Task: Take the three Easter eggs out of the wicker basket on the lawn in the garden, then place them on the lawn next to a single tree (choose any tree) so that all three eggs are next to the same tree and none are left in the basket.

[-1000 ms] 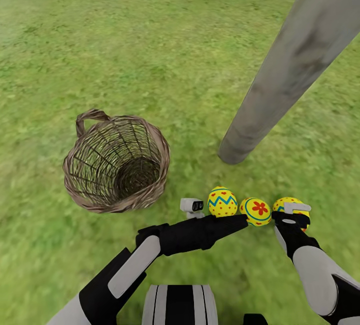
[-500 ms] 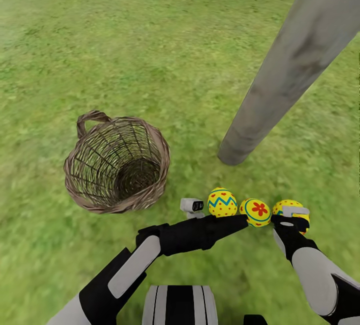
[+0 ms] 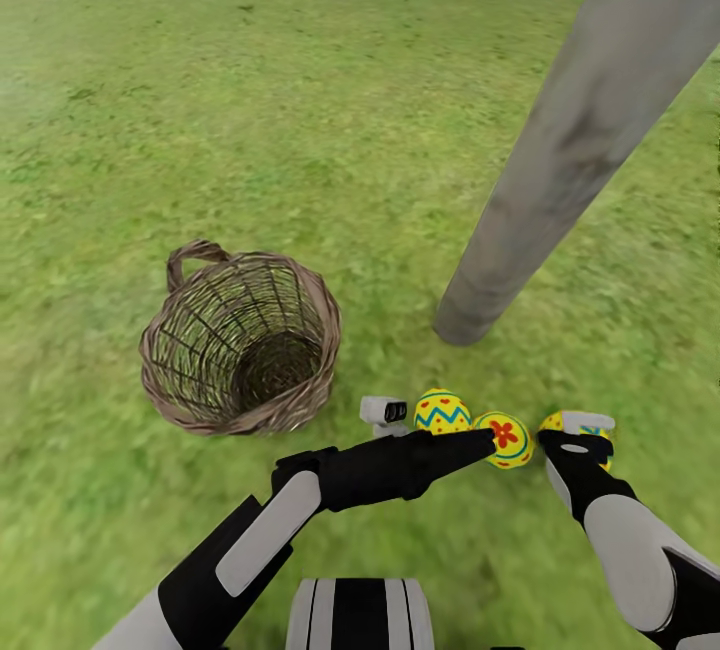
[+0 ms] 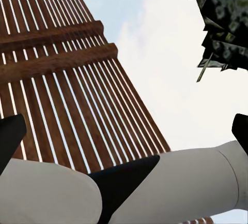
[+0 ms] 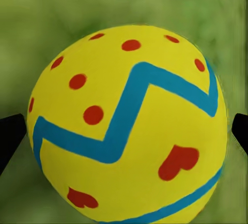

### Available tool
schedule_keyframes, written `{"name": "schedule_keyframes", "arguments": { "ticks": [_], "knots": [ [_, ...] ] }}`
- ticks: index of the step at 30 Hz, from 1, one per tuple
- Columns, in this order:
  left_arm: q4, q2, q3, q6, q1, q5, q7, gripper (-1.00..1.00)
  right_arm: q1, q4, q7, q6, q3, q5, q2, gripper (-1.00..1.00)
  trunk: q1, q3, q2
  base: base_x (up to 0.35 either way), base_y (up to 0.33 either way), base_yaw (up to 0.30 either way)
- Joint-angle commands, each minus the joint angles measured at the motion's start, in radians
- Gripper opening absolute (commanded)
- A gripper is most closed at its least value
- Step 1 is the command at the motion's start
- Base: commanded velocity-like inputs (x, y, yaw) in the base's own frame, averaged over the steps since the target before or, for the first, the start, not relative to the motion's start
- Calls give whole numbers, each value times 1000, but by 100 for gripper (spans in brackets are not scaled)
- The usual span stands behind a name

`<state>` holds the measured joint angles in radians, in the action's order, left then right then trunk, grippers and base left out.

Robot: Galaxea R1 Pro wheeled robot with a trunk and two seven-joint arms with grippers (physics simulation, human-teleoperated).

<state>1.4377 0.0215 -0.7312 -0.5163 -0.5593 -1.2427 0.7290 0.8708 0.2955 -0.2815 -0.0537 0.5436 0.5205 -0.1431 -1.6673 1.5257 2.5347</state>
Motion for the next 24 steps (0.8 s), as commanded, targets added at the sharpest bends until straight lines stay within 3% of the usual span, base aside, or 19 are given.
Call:
{"name": "schedule_keyframes", "arguments": {
  "ticks": [1,5,7,11,21,24],
  "knots": [
    [0,0,-1,-8,-1,-9,0,100,0,1,-1,-6,4,10,0,100,1,-3,0,0,0,0],
    [-1,1,-1,-8,-1,-12,-1,100,0,3,-1,-6,4,10,0,100,2,-19,-1,0,0,0],
    [-1,2,1,-20,-1,-19,-41,100,0,7,-1,-9,5,10,-1,100,3,-27,-1,0,0,0],
    [0,11,5,-28,-1,-21,-51,100,0,24,-1,-12,8,9,-1,100,5,-42,-2,-54,0,0],
    [-1,4,17,-28,-1,-17,-53,100,0,30,0,-16,9,9,-1,100,10,-81,-5,-329,0,0],
    [-41,8,45,-28,-1,-14,-79,100,0,30,0,-28,7,9,-1,100,11,-92,-5,-343,0,0]
  ]
}}
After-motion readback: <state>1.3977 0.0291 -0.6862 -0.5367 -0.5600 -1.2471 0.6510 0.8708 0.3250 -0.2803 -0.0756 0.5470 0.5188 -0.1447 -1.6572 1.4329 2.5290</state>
